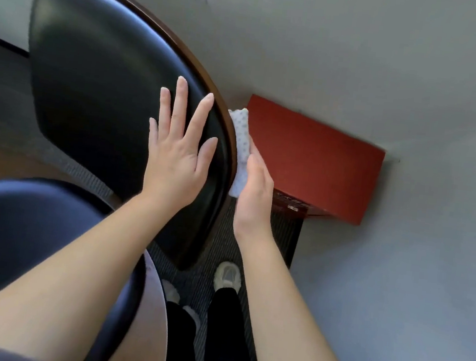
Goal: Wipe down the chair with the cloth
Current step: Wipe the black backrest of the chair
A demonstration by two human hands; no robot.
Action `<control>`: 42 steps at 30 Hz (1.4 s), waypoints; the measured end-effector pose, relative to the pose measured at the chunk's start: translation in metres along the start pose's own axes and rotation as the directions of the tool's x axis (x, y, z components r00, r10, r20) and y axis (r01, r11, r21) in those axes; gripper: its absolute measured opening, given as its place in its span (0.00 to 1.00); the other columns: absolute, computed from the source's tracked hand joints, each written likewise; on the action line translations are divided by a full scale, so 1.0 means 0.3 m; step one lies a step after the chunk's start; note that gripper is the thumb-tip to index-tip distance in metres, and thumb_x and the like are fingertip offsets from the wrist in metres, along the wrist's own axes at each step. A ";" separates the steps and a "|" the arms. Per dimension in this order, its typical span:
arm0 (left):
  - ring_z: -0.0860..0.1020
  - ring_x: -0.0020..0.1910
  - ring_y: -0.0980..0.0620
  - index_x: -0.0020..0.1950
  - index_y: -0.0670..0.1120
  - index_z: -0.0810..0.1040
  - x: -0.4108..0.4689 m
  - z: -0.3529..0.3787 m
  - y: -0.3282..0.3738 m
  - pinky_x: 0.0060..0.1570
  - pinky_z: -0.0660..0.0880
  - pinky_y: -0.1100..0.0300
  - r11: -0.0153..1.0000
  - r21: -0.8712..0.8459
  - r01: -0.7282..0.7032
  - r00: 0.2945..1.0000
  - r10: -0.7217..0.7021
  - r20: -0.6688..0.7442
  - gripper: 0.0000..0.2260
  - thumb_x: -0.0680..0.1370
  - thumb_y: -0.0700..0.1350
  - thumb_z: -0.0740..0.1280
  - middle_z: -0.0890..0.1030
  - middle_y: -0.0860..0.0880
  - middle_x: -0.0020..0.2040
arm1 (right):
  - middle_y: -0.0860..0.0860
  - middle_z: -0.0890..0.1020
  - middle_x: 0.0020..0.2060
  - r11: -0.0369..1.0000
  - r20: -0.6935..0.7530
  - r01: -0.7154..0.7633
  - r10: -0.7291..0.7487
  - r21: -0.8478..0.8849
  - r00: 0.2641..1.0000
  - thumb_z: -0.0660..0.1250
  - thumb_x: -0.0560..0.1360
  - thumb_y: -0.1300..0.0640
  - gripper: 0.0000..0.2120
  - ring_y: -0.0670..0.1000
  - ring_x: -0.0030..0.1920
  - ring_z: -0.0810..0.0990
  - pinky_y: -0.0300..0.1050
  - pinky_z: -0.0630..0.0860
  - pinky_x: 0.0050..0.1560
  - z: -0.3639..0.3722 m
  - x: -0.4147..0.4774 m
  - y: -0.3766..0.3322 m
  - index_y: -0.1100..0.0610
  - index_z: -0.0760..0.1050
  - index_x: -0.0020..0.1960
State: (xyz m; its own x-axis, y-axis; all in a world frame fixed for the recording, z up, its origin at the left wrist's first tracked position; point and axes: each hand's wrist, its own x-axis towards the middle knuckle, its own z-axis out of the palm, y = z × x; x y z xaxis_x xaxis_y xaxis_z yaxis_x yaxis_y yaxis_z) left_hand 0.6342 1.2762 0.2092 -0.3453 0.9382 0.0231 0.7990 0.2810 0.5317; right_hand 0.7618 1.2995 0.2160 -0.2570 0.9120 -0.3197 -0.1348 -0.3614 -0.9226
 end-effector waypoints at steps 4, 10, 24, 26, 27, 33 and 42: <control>0.38 0.79 0.43 0.80 0.54 0.49 0.000 0.014 0.002 0.73 0.48 0.33 1.000 0.020 0.017 1.000 -0.017 0.018 0.26 0.82 0.54 0.48 0.41 0.47 0.80 | 0.48 0.77 0.67 0.990 0.017 -0.122 0.124 -0.071 0.992 0.51 0.85 0.57 0.18 0.43 0.69 0.72 0.46 0.66 0.73 -0.033 -0.039 0.081 0.56 0.71 0.71; 0.38 0.78 0.43 0.80 0.54 0.48 0.005 0.019 -0.006 0.72 0.47 0.32 1.000 0.011 0.019 1.000 -0.019 0.016 0.26 0.82 0.53 0.49 0.41 0.47 0.80 | 0.46 0.73 0.70 0.997 0.011 -0.042 0.043 -0.059 0.999 0.53 0.83 0.60 0.19 0.41 0.71 0.68 0.46 0.62 0.75 -0.015 -0.023 0.048 0.57 0.68 0.73; 0.37 0.78 0.44 0.80 0.54 0.48 0.011 0.015 -0.003 0.72 0.46 0.32 1.000 0.011 0.017 0.999 -0.017 0.031 0.27 0.81 0.54 0.48 0.40 0.46 0.80 | 0.41 0.73 0.69 0.983 -0.003 0.022 -0.023 -0.184 1.000 0.58 0.83 0.63 0.20 0.37 0.70 0.69 0.38 0.64 0.72 -0.040 -0.034 0.055 0.52 0.68 0.73; 0.37 0.78 0.44 0.80 0.54 0.48 0.006 0.012 -0.002 0.72 0.46 0.31 1.000 0.011 0.008 0.999 -0.009 0.035 0.27 0.81 0.54 0.48 0.40 0.46 0.80 | 0.41 0.75 0.66 0.981 -0.031 -0.045 0.039 -0.190 0.999 0.58 0.83 0.63 0.20 0.36 0.67 0.71 0.38 0.66 0.70 -0.048 -0.082 0.103 0.51 0.68 0.73; 0.37 0.78 0.43 0.80 0.53 0.48 0.006 0.011 -0.003 0.72 0.46 0.31 1.000 0.010 0.002 0.999 -0.003 0.033 0.26 0.82 0.54 0.47 0.40 0.45 0.80 | 0.41 0.77 0.63 0.976 -0.031 -0.089 0.084 -0.201 0.996 0.57 0.83 0.63 0.19 0.35 0.64 0.74 0.36 0.69 0.67 -0.049 -0.115 0.129 0.52 0.68 0.73; 0.38 0.78 0.42 0.80 0.51 0.49 0.000 0.028 -0.019 0.73 0.44 0.32 1.000 -0.005 -0.031 0.999 0.031 -0.025 0.26 0.83 0.55 0.49 0.42 0.43 0.80 | 0.44 0.78 0.65 0.983 -0.072 -0.077 0.066 -0.164 0.995 0.56 0.84 0.63 0.19 0.40 0.66 0.74 0.39 0.69 0.69 -0.051 -0.103 0.173 0.49 0.69 0.72; 0.37 0.77 0.37 0.80 0.45 0.44 -0.114 0.108 -0.107 0.73 0.43 0.39 0.991 -0.113 -0.070 0.997 0.067 -0.037 0.35 0.82 0.61 0.53 0.38 0.37 0.78 | 0.49 0.77 0.67 0.985 -0.178 -0.100 0.075 -0.140 0.981 0.57 0.84 0.60 0.19 0.46 0.69 0.73 0.47 0.68 0.72 -0.051 -0.174 0.352 0.55 0.69 0.73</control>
State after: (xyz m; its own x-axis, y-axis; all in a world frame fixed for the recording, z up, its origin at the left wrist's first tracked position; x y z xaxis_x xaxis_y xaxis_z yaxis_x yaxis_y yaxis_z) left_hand 0.6361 1.2417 0.1640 -0.3094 0.9467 0.0899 0.7605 0.1896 0.6210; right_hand 0.7754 1.2166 0.1318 -0.0920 0.9024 -0.4210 0.0269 -0.4204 -0.9069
